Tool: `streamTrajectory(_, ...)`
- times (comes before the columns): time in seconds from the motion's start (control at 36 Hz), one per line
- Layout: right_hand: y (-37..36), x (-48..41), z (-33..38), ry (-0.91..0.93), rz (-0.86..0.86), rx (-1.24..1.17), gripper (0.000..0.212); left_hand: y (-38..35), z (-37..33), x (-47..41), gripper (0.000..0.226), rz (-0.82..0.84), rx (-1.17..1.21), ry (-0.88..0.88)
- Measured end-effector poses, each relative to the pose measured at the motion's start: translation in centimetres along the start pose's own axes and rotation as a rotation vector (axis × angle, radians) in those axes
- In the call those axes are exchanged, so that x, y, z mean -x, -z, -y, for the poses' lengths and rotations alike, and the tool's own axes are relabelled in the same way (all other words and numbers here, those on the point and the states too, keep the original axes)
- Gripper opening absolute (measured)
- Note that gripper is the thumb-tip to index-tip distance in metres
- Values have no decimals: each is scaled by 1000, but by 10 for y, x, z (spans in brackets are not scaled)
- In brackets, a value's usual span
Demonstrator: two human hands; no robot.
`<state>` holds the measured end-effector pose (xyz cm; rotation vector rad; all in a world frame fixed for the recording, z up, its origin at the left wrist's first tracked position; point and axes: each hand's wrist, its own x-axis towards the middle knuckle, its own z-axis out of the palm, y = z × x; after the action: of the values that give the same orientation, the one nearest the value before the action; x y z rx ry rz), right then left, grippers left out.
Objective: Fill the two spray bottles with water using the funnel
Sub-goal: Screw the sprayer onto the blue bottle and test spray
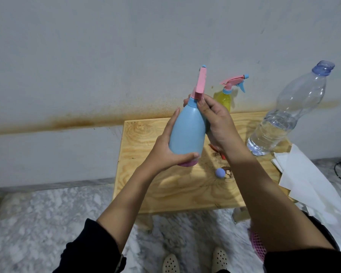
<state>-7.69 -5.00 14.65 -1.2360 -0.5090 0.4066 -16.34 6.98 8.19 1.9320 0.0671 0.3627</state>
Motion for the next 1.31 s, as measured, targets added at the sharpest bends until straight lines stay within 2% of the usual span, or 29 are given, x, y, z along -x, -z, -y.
streamTrajectory(0.14, -5, 3, -9, 8, -127, 117, 8, -17, 2, 6, 110, -79, -9, 78)
streamTrajectory(0.28, -8, 6, -26, -27, -249, 215, 11, -35, 3, 15, 109, -175, -149, 120)
streamTrajectory(0.42, -11, 3, -31, -6, -340, 312, 18, -55, 16, 15, 103, -321, -466, 9)
streamTrajectory(0.53, -8, 2, -34, -5, -367, 330, 19, -61, 29, 12, 97, -342, -613, -50)
streamTrajectory(0.61, -1, 1, -35, -18, -326, 310, 12, -55, 23, 13, 104, -294, -445, 9)
streamTrajectory(0.72, 10, 1, -28, -30, -167, 239, 7, -38, 20, 13, 113, -116, -153, 116)
streamTrajectory(0.89, 17, 2, -29, -109, 104, 226, 13, -32, 18, 18, 105, -62, 117, 94)
streamTrajectory(0.94, 16, 3, -36, -129, 88, 239, 12, -38, 20, 23, 102, -103, 133, 112)
streamTrajectory(1.0, 19, 5, -47, -109, -18, 282, 12, -48, 22, 29, 101, -155, 94, 147)
streamTrajectory(1.08, 26, 12, -62, -114, -210, 348, 37, -62, 25, 41, 103, -239, -45, 167)
streamTrajectory(1.14, 28, 12, -68, -147, -151, 423, 54, -71, 24, 47, 104, -276, -118, 185)
streamTrajectory(1.19, 29, 10, -71, -166, -1, 472, 61, -80, 22, 51, 107, -288, -139, 240)
streamTrajectory(1.25, 27, 7, -73, -177, 112, 494, 54, -90, 19, 56, 110, -280, -161, 287)
streamTrajectory(1.31, 27, 4, -80, -239, 115, 470, 40, -100, 19, 61, 110, -287, -180, 337)
